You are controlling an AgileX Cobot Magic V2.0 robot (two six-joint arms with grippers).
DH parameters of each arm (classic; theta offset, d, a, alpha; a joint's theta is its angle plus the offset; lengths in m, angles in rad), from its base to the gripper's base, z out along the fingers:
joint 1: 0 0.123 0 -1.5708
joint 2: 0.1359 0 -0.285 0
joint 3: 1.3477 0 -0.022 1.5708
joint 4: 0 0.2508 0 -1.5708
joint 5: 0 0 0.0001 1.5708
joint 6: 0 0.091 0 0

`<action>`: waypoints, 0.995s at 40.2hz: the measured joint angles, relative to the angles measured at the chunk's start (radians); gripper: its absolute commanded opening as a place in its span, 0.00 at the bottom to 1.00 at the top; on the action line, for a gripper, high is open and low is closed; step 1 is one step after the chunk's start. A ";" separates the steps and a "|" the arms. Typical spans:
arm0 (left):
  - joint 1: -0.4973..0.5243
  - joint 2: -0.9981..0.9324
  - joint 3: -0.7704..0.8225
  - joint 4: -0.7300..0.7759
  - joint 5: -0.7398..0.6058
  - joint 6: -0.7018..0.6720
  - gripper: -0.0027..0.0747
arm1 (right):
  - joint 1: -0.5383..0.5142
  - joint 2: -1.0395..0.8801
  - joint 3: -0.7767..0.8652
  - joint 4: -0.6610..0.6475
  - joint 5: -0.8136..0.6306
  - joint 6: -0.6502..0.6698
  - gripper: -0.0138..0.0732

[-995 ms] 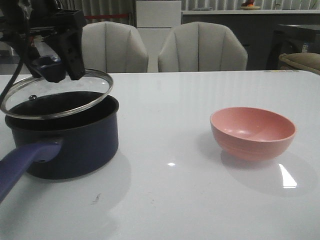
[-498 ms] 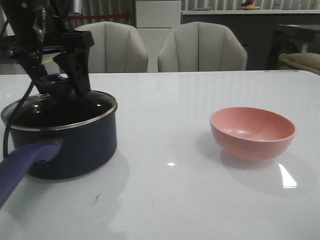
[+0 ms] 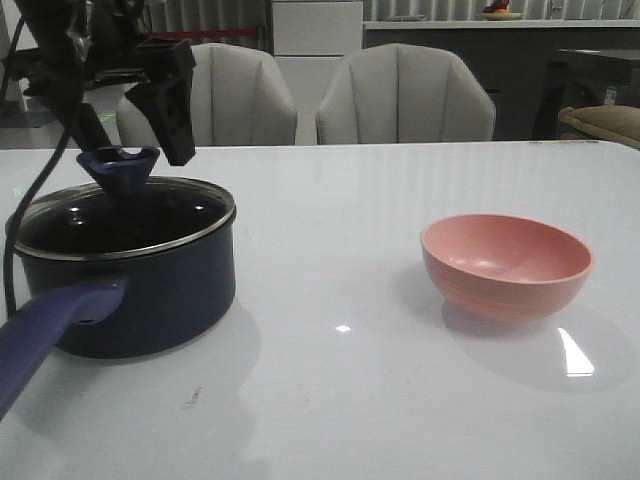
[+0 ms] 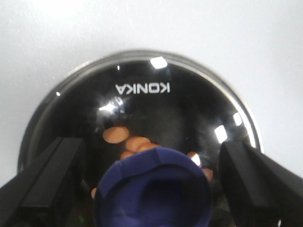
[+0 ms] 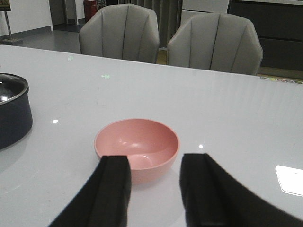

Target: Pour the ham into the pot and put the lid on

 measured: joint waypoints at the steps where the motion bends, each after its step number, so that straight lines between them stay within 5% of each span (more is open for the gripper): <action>1: 0.000 -0.007 -0.005 0.000 0.003 0.000 0.79 | 0.000 0.000 0.000 0.000 0.000 0.000 0.60; 13: 0.000 -0.238 0.073 0.003 0.038 0.047 0.79 | 0.000 0.000 0.000 0.000 0.000 0.000 0.60; 40: 0.000 -1.098 0.749 -0.013 -0.345 0.055 0.79 | 0.000 0.000 0.000 0.000 0.000 0.000 0.60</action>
